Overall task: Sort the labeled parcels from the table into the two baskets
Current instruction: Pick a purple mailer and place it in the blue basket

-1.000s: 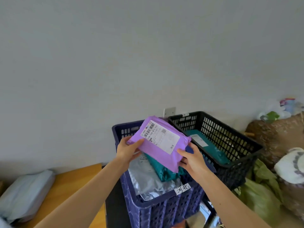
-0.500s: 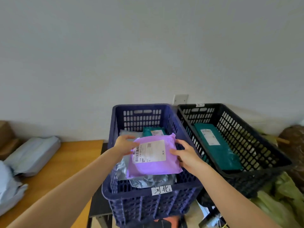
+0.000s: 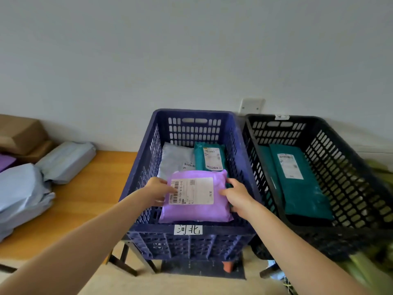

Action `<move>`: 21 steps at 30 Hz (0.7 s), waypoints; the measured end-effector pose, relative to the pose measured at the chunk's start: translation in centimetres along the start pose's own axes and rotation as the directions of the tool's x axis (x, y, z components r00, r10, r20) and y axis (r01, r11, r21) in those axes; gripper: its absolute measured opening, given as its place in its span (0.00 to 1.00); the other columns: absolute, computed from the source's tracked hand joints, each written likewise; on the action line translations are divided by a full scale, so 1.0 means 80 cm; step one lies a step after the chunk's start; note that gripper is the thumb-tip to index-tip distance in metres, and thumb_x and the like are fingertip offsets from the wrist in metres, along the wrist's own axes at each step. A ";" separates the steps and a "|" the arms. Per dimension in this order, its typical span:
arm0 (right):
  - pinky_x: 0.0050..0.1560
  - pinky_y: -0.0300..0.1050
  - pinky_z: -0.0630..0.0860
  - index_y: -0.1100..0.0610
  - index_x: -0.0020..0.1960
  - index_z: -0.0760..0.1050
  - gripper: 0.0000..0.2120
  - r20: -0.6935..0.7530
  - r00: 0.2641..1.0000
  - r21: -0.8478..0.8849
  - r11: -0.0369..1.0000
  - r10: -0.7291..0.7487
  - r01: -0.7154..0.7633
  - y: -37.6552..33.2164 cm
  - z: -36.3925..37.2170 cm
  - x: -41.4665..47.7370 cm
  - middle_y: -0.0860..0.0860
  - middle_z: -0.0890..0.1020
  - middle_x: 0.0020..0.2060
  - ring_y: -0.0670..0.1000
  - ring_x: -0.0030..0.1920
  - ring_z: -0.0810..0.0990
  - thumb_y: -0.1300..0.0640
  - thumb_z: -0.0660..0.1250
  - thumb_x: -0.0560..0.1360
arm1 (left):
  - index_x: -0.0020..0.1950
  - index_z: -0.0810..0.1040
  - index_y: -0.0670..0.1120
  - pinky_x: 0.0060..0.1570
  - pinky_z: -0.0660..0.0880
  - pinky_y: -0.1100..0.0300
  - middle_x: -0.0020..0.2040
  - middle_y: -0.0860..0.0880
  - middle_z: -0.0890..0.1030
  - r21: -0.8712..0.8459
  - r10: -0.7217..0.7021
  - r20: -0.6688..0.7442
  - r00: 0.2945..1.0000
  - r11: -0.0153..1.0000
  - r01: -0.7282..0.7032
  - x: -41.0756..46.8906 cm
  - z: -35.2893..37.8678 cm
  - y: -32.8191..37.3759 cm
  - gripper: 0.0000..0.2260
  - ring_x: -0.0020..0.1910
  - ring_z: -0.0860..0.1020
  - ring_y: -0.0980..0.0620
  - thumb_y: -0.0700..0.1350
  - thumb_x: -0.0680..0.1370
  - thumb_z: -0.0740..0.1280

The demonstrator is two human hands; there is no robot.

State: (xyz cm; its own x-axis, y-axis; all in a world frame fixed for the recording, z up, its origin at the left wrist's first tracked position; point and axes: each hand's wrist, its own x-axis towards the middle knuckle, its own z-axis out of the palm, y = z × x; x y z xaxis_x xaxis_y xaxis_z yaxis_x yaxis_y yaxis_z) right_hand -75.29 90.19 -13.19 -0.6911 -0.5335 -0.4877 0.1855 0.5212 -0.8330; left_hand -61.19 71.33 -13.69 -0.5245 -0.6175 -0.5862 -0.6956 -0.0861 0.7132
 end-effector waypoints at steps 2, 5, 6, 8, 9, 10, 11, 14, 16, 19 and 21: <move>0.39 0.44 0.73 0.54 0.71 0.66 0.20 -0.006 0.999 -0.130 0.991 0.033 -0.034 0.006 0.002 0.003 0.58 0.78 0.57 0.55 0.49 0.78 0.60 0.56 0.79 | 0.47 0.77 0.41 0.35 0.79 0.59 0.45 0.44 0.84 0.043 -0.011 0.015 1.000 0.999 0.010 0.009 0.008 -0.005 0.03 0.40 0.82 0.50 0.37 0.76 0.70; 0.38 0.46 0.76 0.60 0.67 0.68 0.16 0.010 0.994 -0.206 0.973 0.105 -0.101 0.010 0.001 0.013 0.59 0.79 0.55 0.55 0.46 0.78 0.58 0.57 0.81 | 0.50 0.77 0.40 0.36 0.80 0.57 0.46 0.44 0.84 0.118 -0.034 0.044 0.998 0.993 0.028 0.024 0.015 -0.006 0.05 0.41 0.83 0.48 0.39 0.76 0.70; 0.38 0.47 0.77 0.61 0.66 0.68 0.16 0.021 0.990 -0.215 0.967 0.141 -0.133 0.011 0.001 0.015 0.59 0.79 0.55 0.55 0.46 0.78 0.58 0.57 0.80 | 0.51 0.77 0.40 0.36 0.80 0.57 0.45 0.44 0.84 0.155 -0.042 0.059 0.997 0.987 0.033 0.028 0.016 -0.004 0.07 0.41 0.83 0.48 0.40 0.76 0.70; 0.38 0.49 0.78 0.60 0.68 0.66 0.18 0.035 0.979 -0.259 0.947 0.203 -0.187 0.010 0.000 0.018 0.58 0.78 0.54 0.57 0.48 0.78 0.60 0.58 0.80 | 0.52 0.76 0.39 0.36 0.80 0.57 0.45 0.45 0.83 0.242 -0.056 0.093 0.994 0.970 0.032 0.037 0.019 0.001 0.09 0.41 0.83 0.48 0.41 0.75 0.71; 0.38 0.50 0.77 0.59 0.70 0.64 0.19 0.045 0.973 -0.292 0.934 0.228 -0.205 0.009 0.001 0.020 0.57 0.77 0.54 0.58 0.49 0.78 0.60 0.57 0.80 | 0.52 0.75 0.39 0.35 0.80 0.57 0.46 0.44 0.83 0.281 -0.067 0.109 0.992 0.959 0.034 0.041 0.020 0.002 0.11 0.42 0.83 0.47 0.41 0.75 0.72; 0.39 0.52 0.78 0.58 0.72 0.63 0.21 0.049 0.968 -0.346 0.914 0.245 -0.214 0.009 0.002 0.022 0.57 0.76 0.57 0.59 0.52 0.77 0.60 0.58 0.80 | 0.53 0.74 0.39 0.34 0.81 0.57 0.47 0.44 0.82 0.315 -0.082 0.124 0.989 0.948 0.039 0.045 0.023 0.002 0.13 0.41 0.83 0.46 0.41 0.74 0.73; 0.43 0.53 0.78 0.59 0.72 0.62 0.21 0.049 0.967 -0.421 0.883 0.252 -0.209 0.008 0.003 0.025 0.58 0.75 0.60 0.59 0.55 0.77 0.59 0.58 0.80 | 0.54 0.73 0.39 0.32 0.80 0.58 0.48 0.43 0.82 0.346 -0.097 0.138 0.986 0.937 0.044 0.048 0.025 0.002 0.14 0.40 0.83 0.46 0.40 0.73 0.73; 0.47 0.48 0.77 0.63 0.71 0.63 0.22 0.068 0.962 -0.594 0.785 0.265 -0.175 0.007 0.009 0.032 0.59 0.72 0.65 0.55 0.53 0.75 0.57 0.61 0.79 | 0.54 0.71 0.40 0.29 0.79 0.61 0.48 0.43 0.82 0.415 -0.144 0.193 0.971 0.908 0.053 0.060 0.030 -0.006 0.15 0.32 0.82 0.49 0.40 0.73 0.74; 0.44 0.47 0.76 0.63 0.76 0.54 0.30 0.081 0.939 -0.653 0.729 0.335 -0.204 0.007 0.013 0.038 0.60 0.68 0.69 0.56 0.54 0.75 0.54 0.61 0.80 | 0.52 0.71 0.40 0.31 0.79 0.59 0.47 0.42 0.82 0.465 -0.173 0.230 0.958 0.884 0.048 0.066 0.033 -0.011 0.16 0.30 0.82 0.49 0.41 0.72 0.74; 0.50 0.55 0.79 0.60 0.78 0.47 0.34 0.079 0.898 -0.701 0.664 0.432 -0.258 0.009 0.017 0.043 0.64 0.62 0.73 0.65 0.63 0.73 0.52 0.61 0.80 | 0.48 0.72 0.40 0.31 0.80 0.57 0.46 0.42 0.82 0.540 -0.205 0.277 0.939 0.842 0.024 0.075 0.038 -0.017 0.14 0.36 0.83 0.47 0.43 0.72 0.75; 0.56 0.56 0.78 0.60 0.78 0.45 0.34 0.085 0.889 -0.727 0.638 0.450 -0.254 0.010 0.018 0.048 0.64 0.60 0.74 0.66 0.65 0.71 0.53 0.60 0.81 | 0.47 0.72 0.40 0.30 0.80 0.57 0.46 0.42 0.81 0.559 -0.224 0.301 0.927 0.829 0.019 0.080 0.040 -0.018 0.13 0.37 0.83 0.46 0.43 0.72 0.75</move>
State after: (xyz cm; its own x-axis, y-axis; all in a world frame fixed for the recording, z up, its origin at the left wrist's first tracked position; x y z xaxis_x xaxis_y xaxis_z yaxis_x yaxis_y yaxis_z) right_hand -76.79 87.60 -16.07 -0.4715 -0.2963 -0.8306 -0.2142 0.9521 -0.2181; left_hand -65.13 70.04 -19.70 -0.4783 -0.3180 -0.8186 -0.8610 0.3536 0.3657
